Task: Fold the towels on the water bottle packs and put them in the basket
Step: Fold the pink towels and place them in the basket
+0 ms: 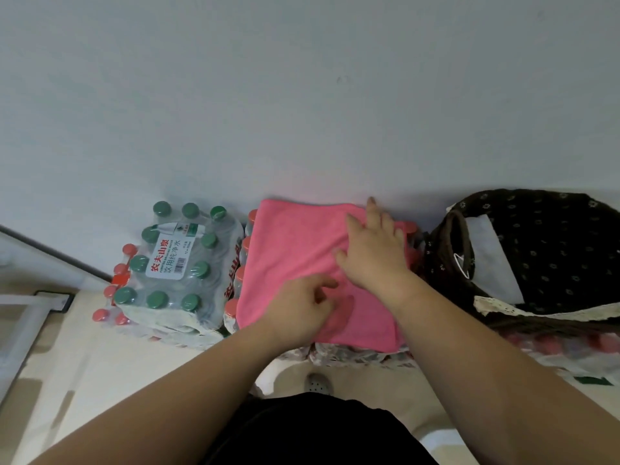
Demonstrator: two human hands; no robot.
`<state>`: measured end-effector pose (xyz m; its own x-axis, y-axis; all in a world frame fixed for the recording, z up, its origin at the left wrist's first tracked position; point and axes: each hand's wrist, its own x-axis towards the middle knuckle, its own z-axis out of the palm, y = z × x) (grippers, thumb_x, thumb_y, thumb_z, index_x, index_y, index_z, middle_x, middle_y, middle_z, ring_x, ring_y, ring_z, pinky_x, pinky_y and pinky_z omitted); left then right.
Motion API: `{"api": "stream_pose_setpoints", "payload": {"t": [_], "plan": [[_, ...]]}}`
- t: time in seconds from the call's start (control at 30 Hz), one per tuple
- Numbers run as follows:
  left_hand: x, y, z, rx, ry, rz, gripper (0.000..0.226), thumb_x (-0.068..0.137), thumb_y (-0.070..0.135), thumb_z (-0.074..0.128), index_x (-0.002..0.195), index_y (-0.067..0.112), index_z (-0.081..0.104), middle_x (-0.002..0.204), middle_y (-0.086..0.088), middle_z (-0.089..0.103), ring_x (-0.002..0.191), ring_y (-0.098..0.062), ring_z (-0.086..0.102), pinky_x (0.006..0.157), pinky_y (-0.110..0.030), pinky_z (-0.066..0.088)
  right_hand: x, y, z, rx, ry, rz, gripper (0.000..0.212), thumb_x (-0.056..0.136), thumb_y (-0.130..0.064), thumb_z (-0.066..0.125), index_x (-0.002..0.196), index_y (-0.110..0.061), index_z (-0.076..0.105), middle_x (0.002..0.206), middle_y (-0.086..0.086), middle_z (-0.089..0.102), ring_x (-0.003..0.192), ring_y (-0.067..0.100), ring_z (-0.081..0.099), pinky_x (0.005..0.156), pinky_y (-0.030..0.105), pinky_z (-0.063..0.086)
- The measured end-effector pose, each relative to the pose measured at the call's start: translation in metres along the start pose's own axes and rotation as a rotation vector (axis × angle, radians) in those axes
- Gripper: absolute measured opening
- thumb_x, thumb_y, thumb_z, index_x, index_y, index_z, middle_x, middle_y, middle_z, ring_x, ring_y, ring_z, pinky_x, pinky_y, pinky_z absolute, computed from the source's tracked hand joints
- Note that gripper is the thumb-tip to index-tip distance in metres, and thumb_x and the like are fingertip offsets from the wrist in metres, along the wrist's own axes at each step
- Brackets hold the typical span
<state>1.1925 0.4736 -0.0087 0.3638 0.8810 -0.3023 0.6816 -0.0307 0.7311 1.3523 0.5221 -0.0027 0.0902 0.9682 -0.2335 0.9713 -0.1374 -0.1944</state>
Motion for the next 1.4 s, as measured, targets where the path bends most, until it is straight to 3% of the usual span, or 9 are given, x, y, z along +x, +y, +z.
{"api": "stream_pose_setpoints", "payload": {"t": [0.13, 0.23, 0.47, 0.6, 0.77, 0.87, 0.97, 1.1, 1.4], "plan": [[-0.023, -0.041, -0.029, -0.002, 0.376, -0.186, 0.003, 0.084, 0.023, 0.071, 0.086, 0.024, 0.071, 0.063, 0.008, 0.063, 0.06, -0.006, 0.059, 0.059, -0.025, 0.045, 0.007, -0.044, 0.003, 0.066, -0.082, -0.208, 0.062, 0.097, -0.051, 0.044, 0.153, -0.028, 0.029, 0.164, 0.011, 0.012, 0.149, 0.035, 0.012, 0.119, 0.052, 0.015], [-0.042, -0.064, -0.041, -0.012, 0.513, -0.343, 0.007, 0.082, 0.024, 0.071, 0.08, 0.023, 0.065, 0.063, 0.004, 0.062, 0.062, -0.013, 0.06, 0.057, -0.028, 0.044, 0.015, -0.075, 0.01, 0.095, -0.154, -0.304, 0.058, 0.099, -0.054, 0.039, 0.152, -0.032, 0.032, 0.158, 0.011, 0.024, 0.144, 0.035, 0.02, 0.117, 0.05, 0.019], [-0.059, -0.087, -0.036, -0.047, 0.406, -0.544, 0.039, 0.074, 0.045, 0.079, 0.078, 0.016, 0.054, 0.068, 0.002, 0.061, 0.062, -0.016, 0.055, 0.054, -0.029, 0.037, 0.033, -0.126, 0.028, 0.011, -0.27, -0.311, 0.058, 0.098, -0.061, 0.031, 0.151, -0.036, 0.033, 0.162, 0.013, 0.015, 0.145, 0.04, 0.016, 0.117, 0.056, 0.014], [-0.057, -0.092, -0.034, -0.3, 0.437, -0.608, 0.033, 0.068, 0.03, 0.084, 0.075, 0.011, 0.057, 0.066, 0.001, 0.062, 0.058, -0.016, 0.053, 0.055, -0.028, 0.038, 0.035, -0.137, 0.04, -0.041, -0.171, -0.238, 0.066, 0.093, -0.065, 0.034, 0.147, -0.028, 0.04, 0.152, 0.014, 0.03, 0.137, 0.04, 0.027, 0.114, 0.057, 0.02], [-0.049, -0.092, -0.039, -0.391, 0.35, -0.542, 0.021, 0.067, 0.005, 0.077, 0.075, 0.013, 0.061, 0.062, 0.004, 0.061, 0.058, -0.015, 0.056, 0.054, -0.027, 0.046, 0.035, -0.141, 0.046, -0.005, -0.09, -0.201, 0.073, 0.09, -0.063, 0.042, 0.145, -0.015, 0.041, 0.15, 0.009, 0.036, 0.135, 0.035, 0.032, 0.112, 0.053, 0.027], [-0.048, -0.1, -0.05, -0.422, 0.242, -0.497, 0.022, 0.068, 0.003, 0.077, 0.08, 0.015, 0.062, 0.064, 0.001, 0.064, 0.056, -0.012, 0.057, 0.052, -0.024, 0.046, 0.037, -0.145, 0.046, 0.054, -0.053, -0.173, 0.079, 0.091, -0.062, 0.044, 0.153, -0.014, 0.031, 0.159, 0.003, 0.027, 0.142, 0.032, 0.027, 0.115, 0.052, 0.024], [-0.052, -0.116, -0.067, -0.392, 0.163, -0.46, 0.023, 0.068, 0.01, 0.078, 0.084, 0.021, 0.065, 0.066, -0.005, 0.07, 0.058, -0.016, 0.062, 0.059, -0.034, 0.052, 0.034, -0.159, 0.048, 0.103, -0.024, -0.161, 0.084, 0.092, -0.063, 0.044, 0.157, -0.015, 0.022, 0.164, 0.0, 0.019, 0.147, 0.029, 0.021, 0.119, 0.051, 0.02], [-0.056, -0.144, -0.101, -0.344, 0.187, -0.417, 0.033, 0.068, 0.016, 0.08, 0.094, 0.029, 0.064, 0.069, -0.003, 0.071, 0.063, -0.019, 0.067, 0.064, -0.041, 0.058, 0.037, -0.199, 0.052, 0.157, -0.023, -0.169, 0.087, 0.094, -0.062, 0.043, 0.159, -0.015, 0.01, 0.167, -0.001, 0.006, 0.152, 0.023, 0.011, 0.122, 0.048, 0.015], [-0.084, -0.222, -0.187, -0.351, 0.249, -0.431, 0.024, 0.074, 0.013, 0.073, 0.089, 0.027, 0.061, 0.072, -0.008, 0.069, 0.057, -0.017, 0.059, 0.051, -0.03, 0.047, 0.056, -0.316, 0.079, 0.216, -0.122, -0.197, 0.083, 0.097, -0.062, 0.035, 0.159, -0.019, 0.001, 0.166, -0.009, -0.011, 0.153, 0.022, -0.006, 0.121, 0.059, 0.002]]}}
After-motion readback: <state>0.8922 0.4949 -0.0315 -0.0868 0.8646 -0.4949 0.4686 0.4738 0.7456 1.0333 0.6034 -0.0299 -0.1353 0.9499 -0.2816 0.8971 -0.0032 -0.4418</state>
